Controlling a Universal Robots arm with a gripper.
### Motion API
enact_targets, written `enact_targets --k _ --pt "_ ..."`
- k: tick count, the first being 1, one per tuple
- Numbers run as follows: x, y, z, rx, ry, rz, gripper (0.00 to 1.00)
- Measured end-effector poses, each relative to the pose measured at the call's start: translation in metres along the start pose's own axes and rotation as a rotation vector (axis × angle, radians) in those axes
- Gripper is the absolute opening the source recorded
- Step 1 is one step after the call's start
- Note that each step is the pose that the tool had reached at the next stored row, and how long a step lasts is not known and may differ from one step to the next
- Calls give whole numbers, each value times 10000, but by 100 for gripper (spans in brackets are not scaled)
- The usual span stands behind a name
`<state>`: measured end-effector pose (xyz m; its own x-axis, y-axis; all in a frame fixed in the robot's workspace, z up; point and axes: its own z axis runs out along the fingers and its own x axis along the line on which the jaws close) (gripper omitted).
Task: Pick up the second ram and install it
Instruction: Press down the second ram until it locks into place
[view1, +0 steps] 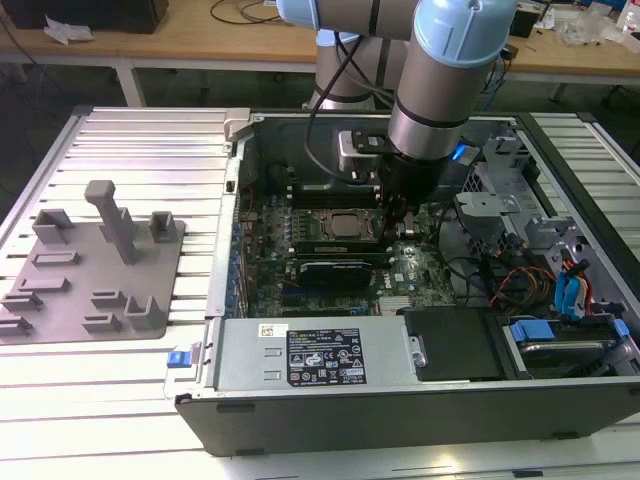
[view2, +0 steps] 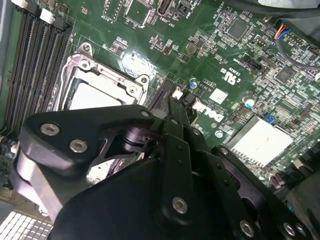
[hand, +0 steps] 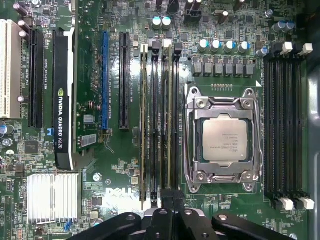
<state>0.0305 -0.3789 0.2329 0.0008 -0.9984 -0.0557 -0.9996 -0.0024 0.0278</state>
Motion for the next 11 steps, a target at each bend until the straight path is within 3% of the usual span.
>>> enact_targets --k 4,8,11 --pt "-8 3 -120 0 3 0 8" --pt "-8 14 -131 0 4 0 8" --pt "-8 96 -127 0 4 0 8"
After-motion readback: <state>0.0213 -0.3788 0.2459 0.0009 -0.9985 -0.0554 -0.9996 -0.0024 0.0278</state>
